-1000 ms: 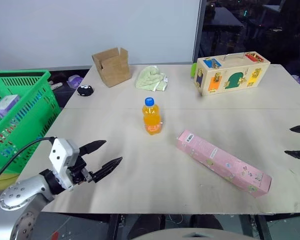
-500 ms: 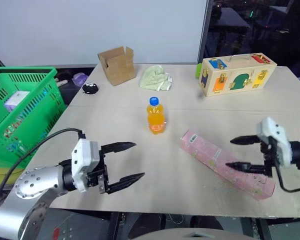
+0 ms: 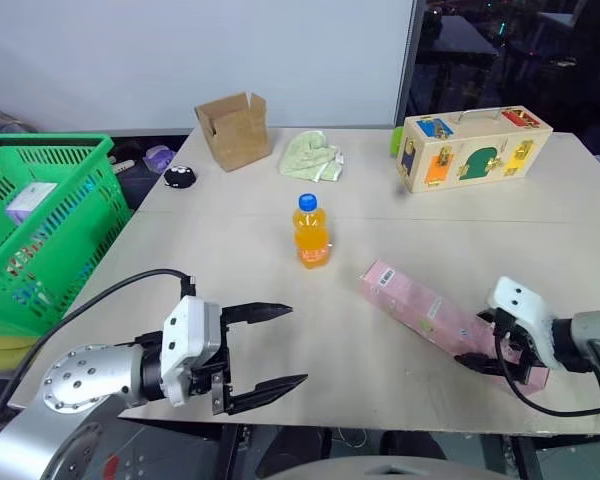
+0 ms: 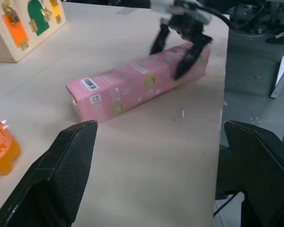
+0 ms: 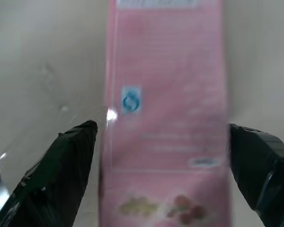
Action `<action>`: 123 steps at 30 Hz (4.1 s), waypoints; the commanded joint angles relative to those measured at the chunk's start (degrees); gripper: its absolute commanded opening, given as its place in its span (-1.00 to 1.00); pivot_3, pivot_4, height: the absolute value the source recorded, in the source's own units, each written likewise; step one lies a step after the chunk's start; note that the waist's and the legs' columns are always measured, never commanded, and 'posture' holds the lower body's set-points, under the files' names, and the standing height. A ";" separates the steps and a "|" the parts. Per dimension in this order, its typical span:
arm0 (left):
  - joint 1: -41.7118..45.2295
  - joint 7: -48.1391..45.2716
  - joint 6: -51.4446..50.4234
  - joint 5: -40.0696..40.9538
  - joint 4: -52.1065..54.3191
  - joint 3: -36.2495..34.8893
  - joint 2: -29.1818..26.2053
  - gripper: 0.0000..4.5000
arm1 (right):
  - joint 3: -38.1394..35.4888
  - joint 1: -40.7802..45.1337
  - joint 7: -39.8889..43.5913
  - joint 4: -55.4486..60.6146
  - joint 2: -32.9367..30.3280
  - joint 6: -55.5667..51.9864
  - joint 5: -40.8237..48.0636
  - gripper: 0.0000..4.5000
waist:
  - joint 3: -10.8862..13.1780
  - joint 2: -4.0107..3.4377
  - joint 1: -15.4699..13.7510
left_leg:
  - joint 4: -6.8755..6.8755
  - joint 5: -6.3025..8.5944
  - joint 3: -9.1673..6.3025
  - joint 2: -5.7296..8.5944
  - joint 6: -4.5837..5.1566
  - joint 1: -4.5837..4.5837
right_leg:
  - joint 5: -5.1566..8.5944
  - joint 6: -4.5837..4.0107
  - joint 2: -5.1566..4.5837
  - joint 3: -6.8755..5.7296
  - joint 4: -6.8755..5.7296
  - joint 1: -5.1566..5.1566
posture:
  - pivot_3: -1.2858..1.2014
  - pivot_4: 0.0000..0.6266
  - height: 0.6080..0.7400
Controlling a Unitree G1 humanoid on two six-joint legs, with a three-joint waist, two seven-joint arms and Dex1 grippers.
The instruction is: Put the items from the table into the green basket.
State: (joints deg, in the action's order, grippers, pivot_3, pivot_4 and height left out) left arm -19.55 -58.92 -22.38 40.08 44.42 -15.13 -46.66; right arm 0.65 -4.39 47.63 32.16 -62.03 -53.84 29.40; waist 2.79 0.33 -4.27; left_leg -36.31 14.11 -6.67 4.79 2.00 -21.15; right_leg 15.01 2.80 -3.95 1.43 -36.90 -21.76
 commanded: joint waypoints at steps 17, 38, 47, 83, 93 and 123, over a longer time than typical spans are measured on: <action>2.86 25.03 -12.67 26.64 6.11 -0.08 3.66 1.00 | -2.96 5.30 4.38 -2.75 12.55 5.80 4.91 -0.43 | -0.43 0.99 0.38 | -0.09 0.11 0.08 -0.10 -0.20 0.43 | -0.20 0.39 -0.08 -0.10 0.00 0.24 | 0.10 -1.00 1.00; 21.75 36.25 -20.51 43.86 -7.55 13.18 9.94 1.00 | 4.49 18.45 11.60 4.27 20.99 6.75 20.38 -0.43 | -0.09 0.29 0.45 | -0.10 0.00 0.23 -0.08 -0.03 0.25 | -0.44 0.21 -0.01 0.01 0.03 0.04 | 0.06 -1.00 1.00; 21.49 33.98 -20.23 41.38 -7.68 13.21 12.27 0.38 | 7.26 21.16 12.94 3.91 21.70 8.53 19.86 -0.45 | -0.09 0.29 0.40 | -0.10 -0.01 0.21 -0.08 0.01 0.16 | -0.45 0.20 -0.03 0.02 0.07 -0.04 | 0.09 -1.00 1.00; -4.73 51.81 -2.50 34.54 -12.05 -43.17 -1.42 -0.02 | 18.10 53.23 -17.50 -32.98 63.82 25.52 -20.06 0.91 | -0.30 0.89 -22.32 | -0.09 0.24 -0.13 -0.54 -0.98 -1.38 | -0.60 0.15 0.98 -0.58 -0.05 -1.81 | 0.41 -1.00 1.00; 37.15 29.87 2.77 7.04 -73.80 -16.90 -34.80 -0.02 | 11.16 63.80 -24.05 -36.12 71.98 19.73 -15.93 0.91 | -0.14 0.97 -20.63 | 0.02 -0.07 -0.08 -1.29 -2.00 -1.39 | -0.66 -0.30 2.02 -1.17 -0.10 -1.91 | 0.33 -1.00 1.00; 44.30 16.45 0.72 -5.47 -57.62 -9.90 -9.64 0.99 | 12.34 51.47 -11.07 -18.40 57.00 17.93 -9.30 0.95 | -0.57 1.56 -1.47 | 0.09 -0.37 0.14 -2.07 -2.16 -0.72 | -1.28 -1.25 2.03 -0.25 -1.15 -1.94 | 0.23 -1.00 1.00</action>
State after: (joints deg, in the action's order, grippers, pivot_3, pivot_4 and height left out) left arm 26.94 -44.72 -14.45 30.16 -25.98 -24.28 -56.87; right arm 14.80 47.13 34.69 10.57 -3.60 -36.17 18.69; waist 2.22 1.89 -5.74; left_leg -36.25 13.76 -6.52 2.75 -0.14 -21.91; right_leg 13.71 1.54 -1.97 1.35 -37.98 -23.71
